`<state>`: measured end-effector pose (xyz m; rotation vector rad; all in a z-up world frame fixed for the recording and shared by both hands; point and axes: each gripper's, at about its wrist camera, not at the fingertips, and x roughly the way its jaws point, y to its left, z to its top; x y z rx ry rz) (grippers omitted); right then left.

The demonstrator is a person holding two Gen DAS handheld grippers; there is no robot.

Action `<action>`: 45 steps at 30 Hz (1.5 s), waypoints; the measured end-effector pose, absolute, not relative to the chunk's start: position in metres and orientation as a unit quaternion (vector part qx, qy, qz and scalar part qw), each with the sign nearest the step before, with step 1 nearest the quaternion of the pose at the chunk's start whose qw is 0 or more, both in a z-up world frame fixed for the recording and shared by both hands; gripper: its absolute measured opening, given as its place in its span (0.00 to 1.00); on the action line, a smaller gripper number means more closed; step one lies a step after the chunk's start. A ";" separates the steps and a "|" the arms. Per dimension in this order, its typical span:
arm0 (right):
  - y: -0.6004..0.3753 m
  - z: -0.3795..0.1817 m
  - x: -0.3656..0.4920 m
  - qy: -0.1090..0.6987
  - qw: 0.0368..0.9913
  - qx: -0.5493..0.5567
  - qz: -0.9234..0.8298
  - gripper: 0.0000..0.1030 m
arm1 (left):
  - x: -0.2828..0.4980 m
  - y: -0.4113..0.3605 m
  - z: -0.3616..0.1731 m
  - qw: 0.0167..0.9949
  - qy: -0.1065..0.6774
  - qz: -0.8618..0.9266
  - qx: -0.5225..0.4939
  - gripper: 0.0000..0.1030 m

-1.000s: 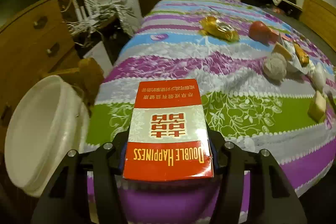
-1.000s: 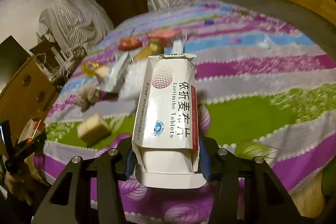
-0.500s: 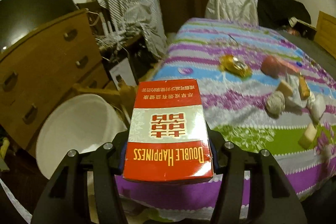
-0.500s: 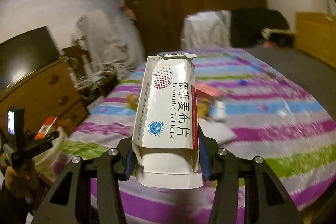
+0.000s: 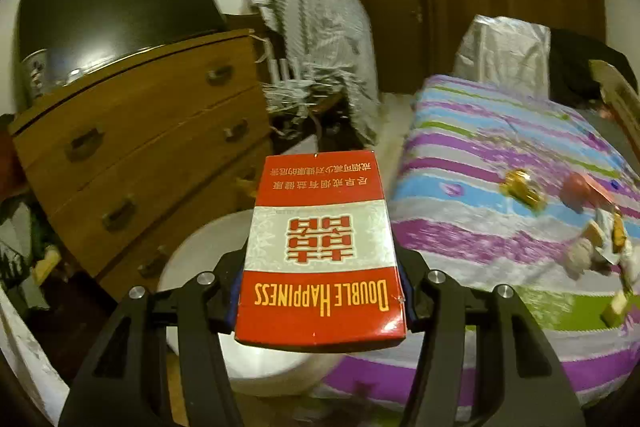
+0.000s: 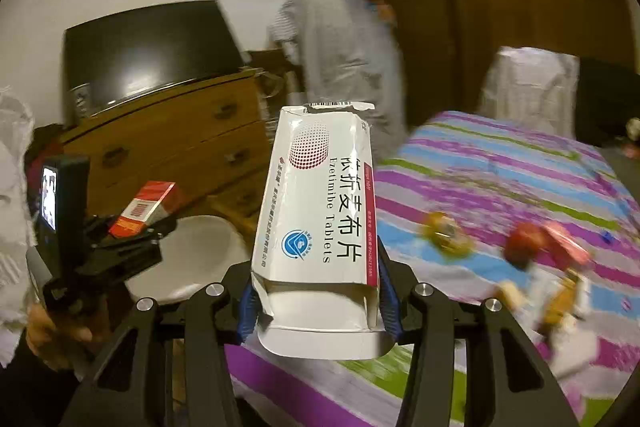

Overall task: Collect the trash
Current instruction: 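Carry cigarette box and medicine box with both tools over the bucket, then open both tools to drop the two boxes into the bucket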

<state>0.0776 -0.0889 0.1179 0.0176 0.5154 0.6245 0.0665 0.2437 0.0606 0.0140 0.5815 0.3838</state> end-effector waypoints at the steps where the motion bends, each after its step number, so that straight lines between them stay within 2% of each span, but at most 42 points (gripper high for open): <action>1: -0.070 0.122 0.081 0.253 0.913 0.003 0.319 0.49 | 0.065 0.251 0.062 0.939 0.284 0.194 0.006 0.53; 11: 0.092 0.152 0.109 0.284 0.863 -0.050 0.415 0.49 | 0.061 0.329 0.066 0.921 0.299 0.248 -0.012 0.53; 20: 0.179 0.136 0.131 0.333 0.828 -0.072 0.446 0.49 | 0.065 0.372 0.053 0.909 0.317 0.268 -0.019 0.53; 33: 0.220 0.093 0.155 0.391 0.794 -0.066 0.460 0.49 | 0.077 0.390 0.030 0.901 0.343 0.263 -0.033 0.53; 45: 0.220 0.093 0.157 0.394 0.784 -0.064 0.476 0.49 | 0.084 0.395 0.024 0.900 0.349 0.259 -0.034 0.53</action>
